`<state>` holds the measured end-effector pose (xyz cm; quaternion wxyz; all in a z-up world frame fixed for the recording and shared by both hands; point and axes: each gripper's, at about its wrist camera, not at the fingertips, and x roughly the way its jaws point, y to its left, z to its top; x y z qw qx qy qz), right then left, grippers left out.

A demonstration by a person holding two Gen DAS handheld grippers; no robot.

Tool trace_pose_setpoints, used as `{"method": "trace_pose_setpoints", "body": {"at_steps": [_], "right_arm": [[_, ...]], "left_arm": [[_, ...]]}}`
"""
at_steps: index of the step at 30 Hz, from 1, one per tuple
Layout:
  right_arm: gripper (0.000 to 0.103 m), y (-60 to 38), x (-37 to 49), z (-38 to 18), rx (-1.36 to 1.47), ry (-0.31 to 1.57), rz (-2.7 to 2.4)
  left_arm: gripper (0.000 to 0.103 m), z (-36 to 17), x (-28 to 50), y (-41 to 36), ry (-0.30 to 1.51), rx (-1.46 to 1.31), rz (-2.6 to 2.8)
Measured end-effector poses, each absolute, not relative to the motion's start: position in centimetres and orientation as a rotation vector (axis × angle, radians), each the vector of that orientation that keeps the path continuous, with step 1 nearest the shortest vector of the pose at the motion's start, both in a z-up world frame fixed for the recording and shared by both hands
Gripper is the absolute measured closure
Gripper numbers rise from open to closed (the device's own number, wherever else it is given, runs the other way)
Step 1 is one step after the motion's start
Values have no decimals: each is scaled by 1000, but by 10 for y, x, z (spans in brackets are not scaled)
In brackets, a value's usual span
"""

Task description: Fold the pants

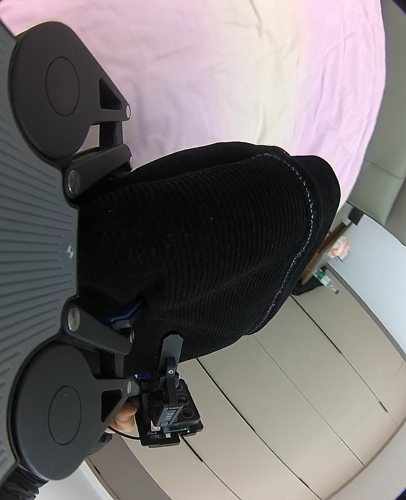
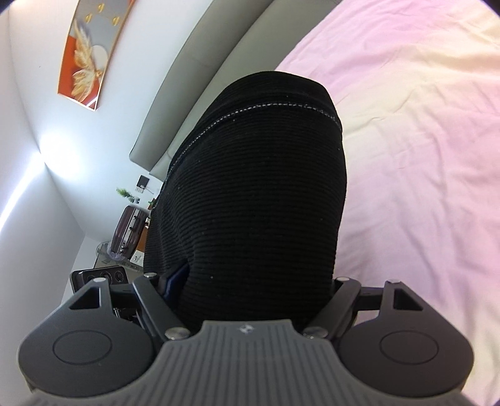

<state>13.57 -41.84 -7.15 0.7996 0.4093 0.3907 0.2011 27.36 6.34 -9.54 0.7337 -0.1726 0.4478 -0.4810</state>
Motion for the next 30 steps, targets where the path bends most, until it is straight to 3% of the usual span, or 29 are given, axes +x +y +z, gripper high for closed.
{"method": "trace_pose_setpoints", "body": {"at_steps": [14, 23, 30], "right_arm": [[29, -457, 194, -175, 977, 914, 353], [26, -466, 196, -228, 996, 966, 322], [17, -461, 195, -223, 966, 997, 268]], "left_arm": [[26, -184, 359, -37, 1145, -360, -1002], [25, -201, 357, -53, 1196, -349, -959], [17, -189, 348, -51, 1202, -274, -954]]}}
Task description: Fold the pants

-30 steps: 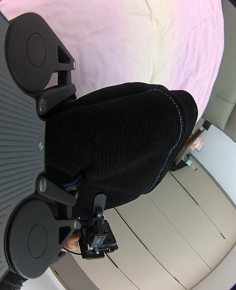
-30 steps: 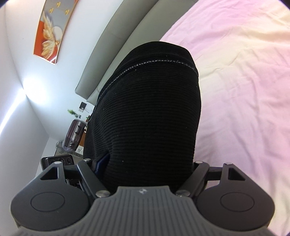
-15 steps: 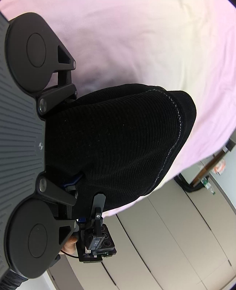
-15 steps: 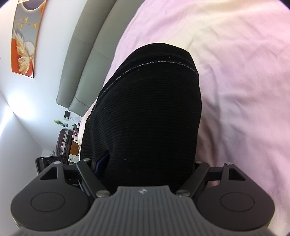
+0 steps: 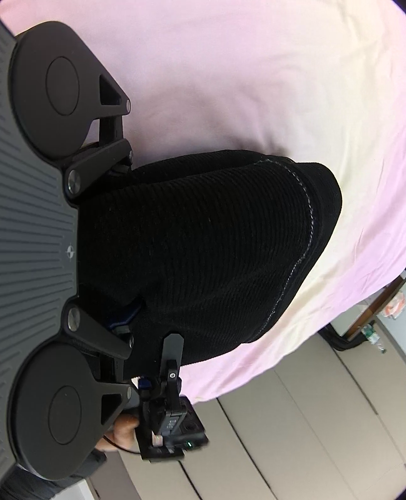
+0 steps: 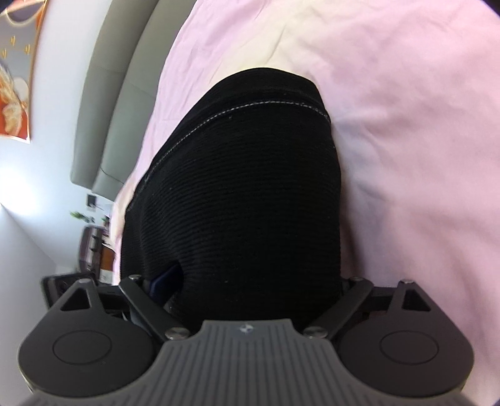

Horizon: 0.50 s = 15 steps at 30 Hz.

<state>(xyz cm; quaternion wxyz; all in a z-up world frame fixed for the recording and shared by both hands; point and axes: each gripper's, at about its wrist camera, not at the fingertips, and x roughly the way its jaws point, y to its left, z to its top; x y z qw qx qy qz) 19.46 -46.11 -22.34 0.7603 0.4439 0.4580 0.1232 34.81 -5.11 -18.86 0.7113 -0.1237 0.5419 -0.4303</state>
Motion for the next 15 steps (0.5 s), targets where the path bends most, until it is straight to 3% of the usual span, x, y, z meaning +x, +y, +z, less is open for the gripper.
{"method": "trace_pose_setpoints", "body": {"at_steps": [10, 12, 15], "right_arm": [[11, -453, 132, -226, 976, 1012, 255], [14, -443, 112, -230, 940, 1006, 259], [31, -423, 86, -237, 888, 981, 261]], "left_arm": [[12, -182, 313, -26, 1128, -240, -950], [12, -183, 309, -26, 1119, -229, -945], [12, -180, 303, -29, 1110, -208, -950]]}}
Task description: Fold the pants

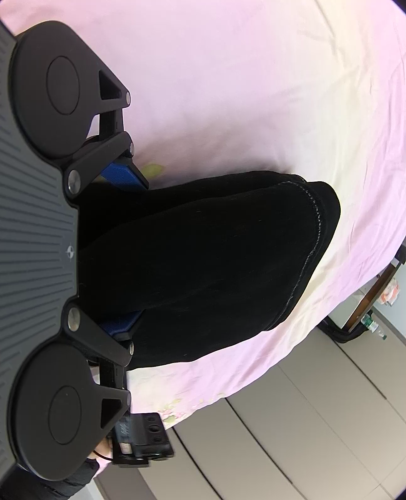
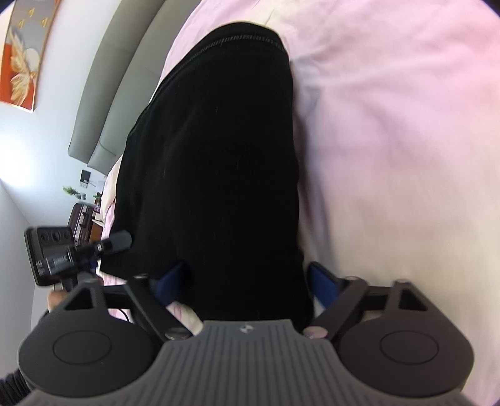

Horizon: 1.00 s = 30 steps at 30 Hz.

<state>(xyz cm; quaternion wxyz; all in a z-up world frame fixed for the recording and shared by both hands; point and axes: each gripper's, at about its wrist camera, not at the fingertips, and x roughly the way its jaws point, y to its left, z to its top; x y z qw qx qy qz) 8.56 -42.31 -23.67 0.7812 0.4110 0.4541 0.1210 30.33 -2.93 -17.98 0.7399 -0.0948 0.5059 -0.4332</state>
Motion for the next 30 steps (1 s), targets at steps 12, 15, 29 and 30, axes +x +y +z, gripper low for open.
{"method": "trace_pose_setpoints", "body": {"at_steps": [12, 15, 29, 30], "right_arm": [[43, -381, 78, -233, 798, 898, 114], [41, -372, 75, -219, 791, 889, 61], [18, -260, 43, -92, 542, 878, -264], [16, -250, 38, -84, 526, 871, -280]], "left_arm": [[0, -198, 291, -41, 1039, -1, -875], [0, -198, 294, -26, 1113, -130, -818], [12, -83, 201, 4, 1030, 145, -620], [12, -79, 190, 8, 1024, 161, -615]]}}
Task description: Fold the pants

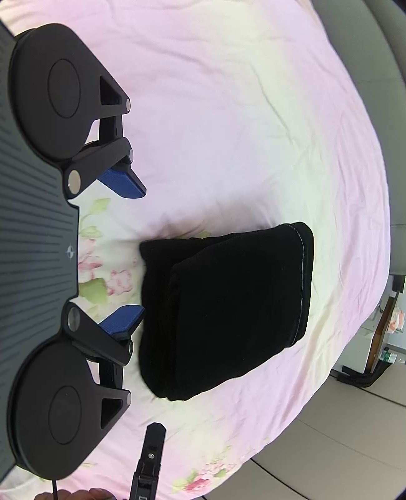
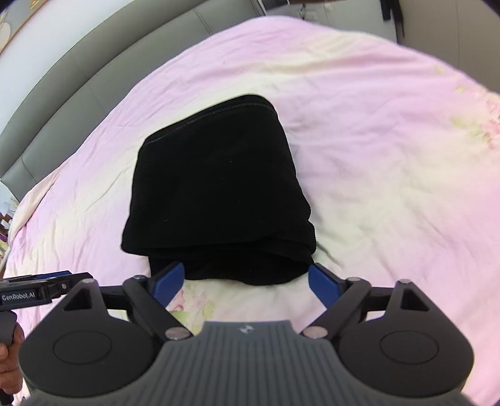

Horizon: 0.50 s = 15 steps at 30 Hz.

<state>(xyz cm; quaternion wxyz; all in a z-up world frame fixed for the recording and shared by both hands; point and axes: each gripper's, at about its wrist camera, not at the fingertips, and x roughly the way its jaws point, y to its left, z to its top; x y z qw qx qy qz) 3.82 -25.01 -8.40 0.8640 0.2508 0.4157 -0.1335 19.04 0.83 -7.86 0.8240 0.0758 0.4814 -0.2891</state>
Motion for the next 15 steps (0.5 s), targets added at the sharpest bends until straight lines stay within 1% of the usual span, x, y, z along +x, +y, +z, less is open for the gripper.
{"method": "trace_pose_setpoints", "body": {"at_steps": [3, 4, 5, 8, 12, 15], "right_arm": [[10, -230, 21, -70, 483, 881, -327], [6, -222, 18, -65, 463, 894, -348], [5, -214, 15, -59, 436, 899, -369], [5, -194, 4, -44, 331, 863, -438], [5, -169, -4, -26, 228, 820, -508], [5, -156, -11, -14, 207, 786, -523]], "left_arm": [[10, -66, 170, 9, 1029, 183, -607], [9, -63, 165, 9, 1034, 178, -609], [8, -61, 158, 3, 1036, 172, -611], [7, -54, 144, -1, 1033, 193, -610], [7, -40, 121, -8, 944, 238, -557], [6, -25, 106, -5, 889, 213, -560]]}}
